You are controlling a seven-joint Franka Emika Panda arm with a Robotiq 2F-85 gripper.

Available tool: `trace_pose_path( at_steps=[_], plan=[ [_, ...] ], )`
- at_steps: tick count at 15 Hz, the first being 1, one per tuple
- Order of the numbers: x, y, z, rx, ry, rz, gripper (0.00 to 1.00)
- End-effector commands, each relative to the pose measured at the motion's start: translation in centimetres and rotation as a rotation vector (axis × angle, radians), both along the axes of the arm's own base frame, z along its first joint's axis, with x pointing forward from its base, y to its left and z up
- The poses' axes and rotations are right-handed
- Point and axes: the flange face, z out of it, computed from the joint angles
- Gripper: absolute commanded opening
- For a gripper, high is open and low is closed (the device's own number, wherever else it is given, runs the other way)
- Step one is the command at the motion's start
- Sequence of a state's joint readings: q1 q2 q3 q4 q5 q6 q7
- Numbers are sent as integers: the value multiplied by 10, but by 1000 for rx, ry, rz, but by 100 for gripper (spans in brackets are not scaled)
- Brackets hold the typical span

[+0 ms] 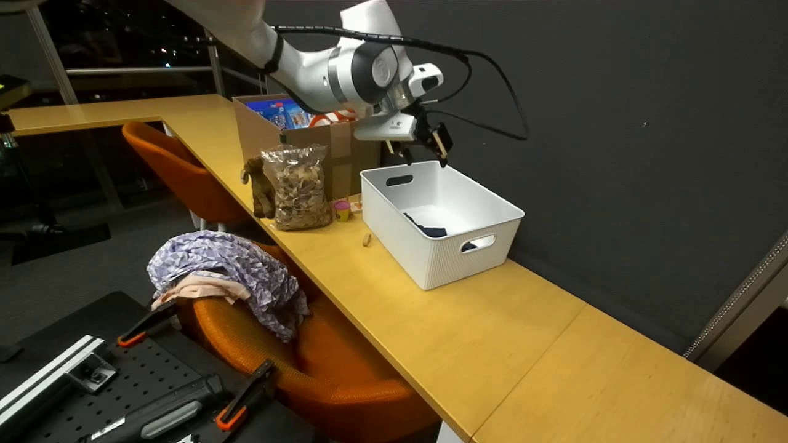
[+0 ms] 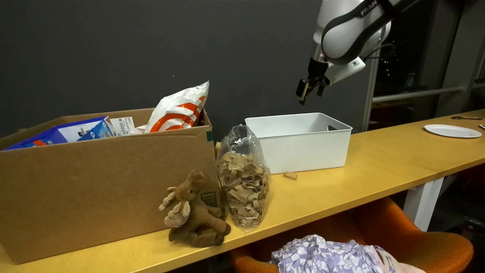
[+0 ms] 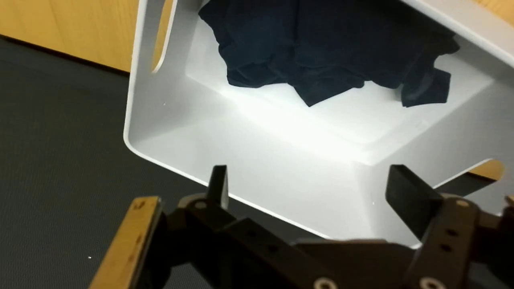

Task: Take the clothing out of the basket

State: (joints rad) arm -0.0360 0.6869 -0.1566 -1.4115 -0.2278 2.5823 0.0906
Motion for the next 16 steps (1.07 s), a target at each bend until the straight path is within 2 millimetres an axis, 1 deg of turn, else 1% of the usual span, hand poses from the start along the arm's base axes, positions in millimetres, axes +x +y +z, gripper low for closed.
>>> trace_pose_path(
  at_steps=[1, 4, 6, 9, 12, 14, 16],
  plan=[
    [17, -10, -40, 12, -40, -56, 100],
    [18, -16, -73, 30, -39, -84, 100],
    [18, -19, -89, 48, -44, -87, 100],
    [19, -19, -110, 150, -48, -104, 100],
    [21, -13, -126, 229, -37, -127, 100],
    [21, -9, -133, 253, -23, -148, 100],
    [15, -2, -135, 274, 3, -163, 100]
  ],
)
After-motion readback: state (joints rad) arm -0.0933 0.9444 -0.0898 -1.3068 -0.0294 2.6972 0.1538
